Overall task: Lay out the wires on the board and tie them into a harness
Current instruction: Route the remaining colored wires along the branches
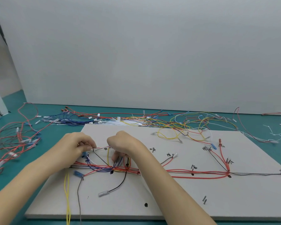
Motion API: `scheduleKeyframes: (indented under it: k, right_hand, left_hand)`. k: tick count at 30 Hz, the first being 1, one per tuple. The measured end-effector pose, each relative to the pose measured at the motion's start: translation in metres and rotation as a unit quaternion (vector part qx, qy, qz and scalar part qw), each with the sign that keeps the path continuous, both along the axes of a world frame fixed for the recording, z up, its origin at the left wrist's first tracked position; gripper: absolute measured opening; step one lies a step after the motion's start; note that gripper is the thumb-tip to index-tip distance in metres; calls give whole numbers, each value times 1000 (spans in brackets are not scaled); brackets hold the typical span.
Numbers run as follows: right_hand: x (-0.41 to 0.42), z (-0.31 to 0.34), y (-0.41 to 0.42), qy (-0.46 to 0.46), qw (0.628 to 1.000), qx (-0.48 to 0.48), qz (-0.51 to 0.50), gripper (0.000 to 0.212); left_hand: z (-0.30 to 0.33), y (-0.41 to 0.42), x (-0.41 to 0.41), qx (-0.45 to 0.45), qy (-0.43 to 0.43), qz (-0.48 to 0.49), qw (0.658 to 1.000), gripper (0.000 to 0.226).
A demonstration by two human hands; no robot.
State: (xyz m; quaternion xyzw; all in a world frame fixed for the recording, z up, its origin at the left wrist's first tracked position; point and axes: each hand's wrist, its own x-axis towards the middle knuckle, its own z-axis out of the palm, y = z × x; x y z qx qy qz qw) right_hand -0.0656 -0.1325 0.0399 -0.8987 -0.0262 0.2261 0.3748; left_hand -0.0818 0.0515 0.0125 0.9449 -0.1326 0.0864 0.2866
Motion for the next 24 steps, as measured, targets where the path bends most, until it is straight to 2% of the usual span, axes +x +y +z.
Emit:
scheduleKeyframes:
  k: [3, 24]
  right_hand:
    - [-1, -2, 0, -9, 1000, -4, -2, 14]
    - [-8, -8, 0, -97, 994, -53, 18, 37]
  left_hand:
    - [-5, 1, 3, 4, 4, -2, 1000, 36]
    - [-17, 5, 14, -18, 37, -9, 999, 33]
